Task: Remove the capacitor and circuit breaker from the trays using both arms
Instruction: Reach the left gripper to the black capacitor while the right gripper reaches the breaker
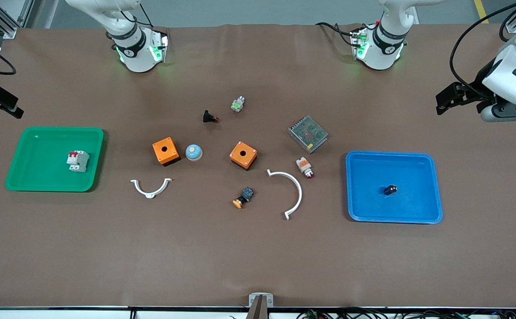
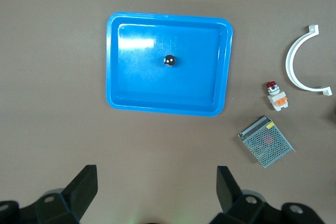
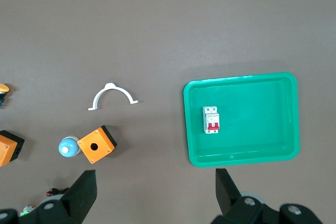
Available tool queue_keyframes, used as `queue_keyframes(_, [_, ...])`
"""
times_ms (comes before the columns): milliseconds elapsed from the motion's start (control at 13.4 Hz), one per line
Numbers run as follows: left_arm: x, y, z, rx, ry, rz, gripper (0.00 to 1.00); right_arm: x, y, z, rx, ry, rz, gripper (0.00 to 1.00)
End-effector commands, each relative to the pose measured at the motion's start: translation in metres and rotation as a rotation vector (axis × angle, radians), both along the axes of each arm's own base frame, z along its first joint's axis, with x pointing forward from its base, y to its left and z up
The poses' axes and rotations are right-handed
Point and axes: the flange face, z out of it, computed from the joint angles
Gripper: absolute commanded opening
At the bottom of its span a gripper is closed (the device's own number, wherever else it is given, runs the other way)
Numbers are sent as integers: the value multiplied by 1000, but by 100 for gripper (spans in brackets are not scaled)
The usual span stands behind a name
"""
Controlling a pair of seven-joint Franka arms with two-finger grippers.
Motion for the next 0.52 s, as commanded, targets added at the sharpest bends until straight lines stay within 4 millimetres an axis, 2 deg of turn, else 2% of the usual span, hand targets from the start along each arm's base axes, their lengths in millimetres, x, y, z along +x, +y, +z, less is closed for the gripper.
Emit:
queue_keyframes(0, [6,3,7,0,-2,-13,100,-9,-2,5,3,-2,10,100])
queue_keyframes(74, [7,3,10,-1,-8,-13,100,-9,-2,5,3,-2,10,100])
queue_keyframes(223, [22,5,4,14,-6,-14,100,-9,-3,3,3,2,10,100])
queue_keyframes(372, [40,9,-36,18,60,-16,100,-8,-11,-1,2,12,-5,100])
queue_keyframes(446, [53,10,-66,17,94,-18,100,-5,-15,-9,2,25,-13,100])
